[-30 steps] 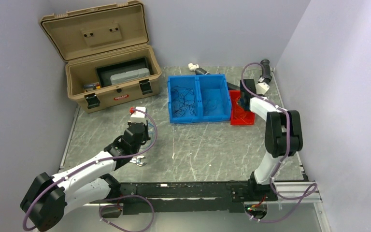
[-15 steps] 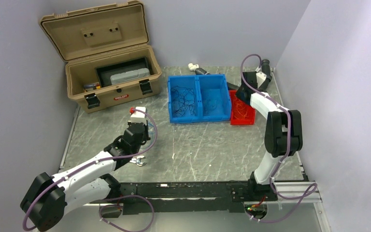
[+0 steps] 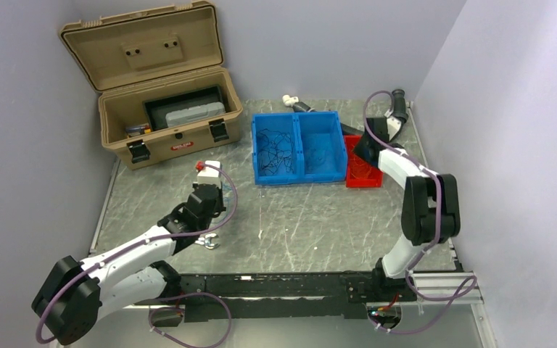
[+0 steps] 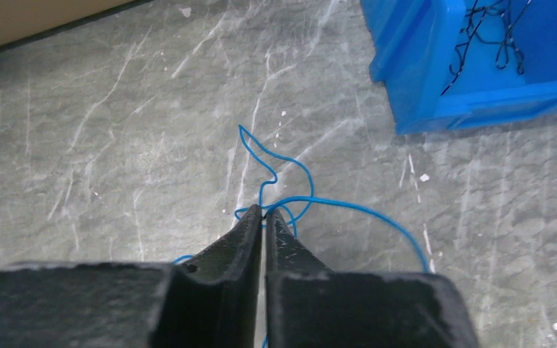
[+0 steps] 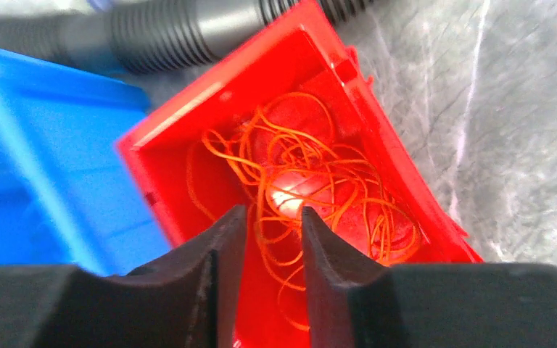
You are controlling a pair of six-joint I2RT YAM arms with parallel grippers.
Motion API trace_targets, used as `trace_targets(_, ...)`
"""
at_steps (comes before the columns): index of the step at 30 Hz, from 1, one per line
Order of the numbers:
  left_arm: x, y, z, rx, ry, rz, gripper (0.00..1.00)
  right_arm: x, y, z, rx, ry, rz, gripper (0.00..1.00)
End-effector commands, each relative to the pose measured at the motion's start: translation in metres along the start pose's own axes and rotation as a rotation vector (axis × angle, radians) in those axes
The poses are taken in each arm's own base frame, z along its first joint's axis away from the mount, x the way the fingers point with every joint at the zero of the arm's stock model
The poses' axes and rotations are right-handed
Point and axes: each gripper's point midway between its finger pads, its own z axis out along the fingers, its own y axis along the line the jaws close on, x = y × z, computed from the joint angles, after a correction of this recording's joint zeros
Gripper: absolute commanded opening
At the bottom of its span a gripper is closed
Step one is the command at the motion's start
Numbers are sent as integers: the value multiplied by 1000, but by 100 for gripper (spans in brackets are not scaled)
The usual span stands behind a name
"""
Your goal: Untangle the cables
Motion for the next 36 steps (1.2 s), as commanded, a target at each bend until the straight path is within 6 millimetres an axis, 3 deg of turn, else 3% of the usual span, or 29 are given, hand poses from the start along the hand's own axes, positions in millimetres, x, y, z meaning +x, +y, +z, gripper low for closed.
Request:
trace_targets(1,-16,-2,1,-12,-25,-20,17,-69,22,-60,-91,-200,20,41)
trace_targets(4,-10,3,0,-53,22,-32,33,-79,25,-84,-123,-224,11,60)
trace_targets(5,-8,5,-1,-70,46,-38,46,-80,25,-91,-133,-228,10,68)
trace_targets(7,-4,8,-3,-108,95,-58,87,-78,28,-105,-171,-232,7,81)
trace_targets(8,-4,11,-5,-134,119,-69,98,-73,27,-110,-184,-230,5,86)
trace_targets(12,9,19,-8,-184,280,-104,99,-63,34,-135,-268,-235,-15,98)
trace_targets(16,21,20,-18,-183,431,-138,99,-44,56,-158,-407,-199,-88,100)
trace_targets(20,29,12,-31,-65,483,-236,100,10,98,-185,-614,-97,-259,98)
trace_targets(24,32,9,-38,81,489,-372,100,78,137,-212,-794,35,-379,95)
trace_targets(27,33,9,-43,124,519,-419,99,118,155,-225,-884,93,-436,95)
trace_targets(36,47,12,-42,180,565,-548,99,207,200,-236,-1009,211,-519,94)
